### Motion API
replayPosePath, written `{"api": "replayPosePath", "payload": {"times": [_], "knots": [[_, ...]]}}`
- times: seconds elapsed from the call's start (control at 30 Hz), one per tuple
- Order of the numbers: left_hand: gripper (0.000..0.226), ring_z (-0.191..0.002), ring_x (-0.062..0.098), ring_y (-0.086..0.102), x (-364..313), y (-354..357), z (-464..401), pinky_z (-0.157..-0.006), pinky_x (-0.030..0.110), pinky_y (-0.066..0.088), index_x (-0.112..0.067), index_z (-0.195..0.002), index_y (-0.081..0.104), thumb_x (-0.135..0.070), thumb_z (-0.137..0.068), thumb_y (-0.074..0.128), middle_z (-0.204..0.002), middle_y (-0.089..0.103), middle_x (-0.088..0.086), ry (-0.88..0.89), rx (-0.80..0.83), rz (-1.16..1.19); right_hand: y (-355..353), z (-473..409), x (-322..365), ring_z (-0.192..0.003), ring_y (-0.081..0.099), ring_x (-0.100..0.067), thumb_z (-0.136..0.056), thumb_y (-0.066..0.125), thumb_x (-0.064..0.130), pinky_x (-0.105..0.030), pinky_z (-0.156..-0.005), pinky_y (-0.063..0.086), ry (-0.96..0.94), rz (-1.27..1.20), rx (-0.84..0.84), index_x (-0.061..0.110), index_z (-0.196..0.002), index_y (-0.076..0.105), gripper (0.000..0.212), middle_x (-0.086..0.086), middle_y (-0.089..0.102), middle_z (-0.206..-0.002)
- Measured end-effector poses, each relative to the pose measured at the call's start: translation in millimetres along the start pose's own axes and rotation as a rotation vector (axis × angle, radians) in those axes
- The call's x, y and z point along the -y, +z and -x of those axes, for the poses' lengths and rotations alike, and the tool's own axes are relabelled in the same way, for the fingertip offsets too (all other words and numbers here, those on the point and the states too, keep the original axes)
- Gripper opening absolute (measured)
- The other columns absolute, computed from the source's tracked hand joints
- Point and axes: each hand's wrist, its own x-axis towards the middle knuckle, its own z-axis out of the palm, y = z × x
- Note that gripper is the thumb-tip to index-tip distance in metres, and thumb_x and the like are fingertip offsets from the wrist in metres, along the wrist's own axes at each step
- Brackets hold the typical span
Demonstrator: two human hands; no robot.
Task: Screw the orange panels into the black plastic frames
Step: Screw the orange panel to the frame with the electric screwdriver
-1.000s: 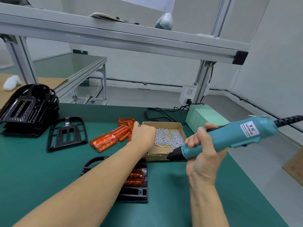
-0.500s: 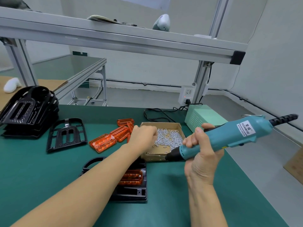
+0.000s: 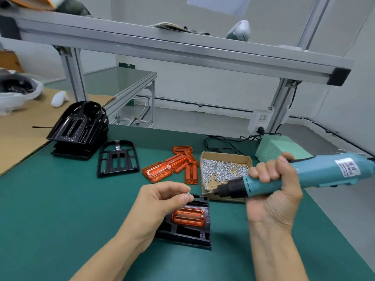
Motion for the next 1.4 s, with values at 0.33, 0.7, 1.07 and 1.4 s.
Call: {"api": "replayPosePath", "payload": {"times": [0.33,0.7,1.07,1.4], "knots": [[0.02,-0.069,0.008,0.064,4,-6,3,-0.065,0.015,0.05,-0.018,-0.08,0.077,-0.029,-0.063,0.074,-0.078,0.073,0.009,0.033,0.024,0.065,21,10,-10,-0.042,0.037,-0.003,-0.087,0.046,0.009,-0.017,-0.049,0.04,0.062,-0.082,0.071,0.023,-0.082,0.054,0.017,0.012,0.036,-0.05],[0.02,-0.071,0.011,0.068,4,-5,5,-0.066,0.016,0.051,-0.018,-0.078,0.077,-0.029,-0.062,0.075,-0.077,0.074,0.008,0.049,0.051,0.065,19,12,-10,-0.041,0.038,-0.004,-0.086,0.046,0.009,-0.018,-0.048,0.04,0.046,-0.039,0.082,0.022,-0.083,0.054,0.015,0.011,0.038,-0.049],[0.019,-0.068,0.012,0.068,8,0,5,-0.065,0.017,0.052,-0.017,-0.077,0.077,-0.026,-0.06,0.075,-0.075,0.073,0.01,0.04,0.015,0.112,21,15,-12,-0.04,0.037,-0.004,-0.081,0.048,0.011,-0.018,-0.047,0.038,-0.002,-0.002,0.065,0.022,-0.083,0.053,0.012,0.01,0.037,-0.048],[0.016,-0.072,0.014,0.069,14,3,2,-0.068,0.018,0.052,-0.017,-0.077,0.077,-0.021,-0.062,0.075,-0.077,0.074,0.011,0.012,0.004,0.169,20,15,-16,-0.04,0.036,-0.004,-0.081,0.046,0.011,-0.018,-0.046,0.036,-0.026,0.006,0.049,0.022,-0.084,0.053,0.013,0.011,0.037,-0.048]]}}
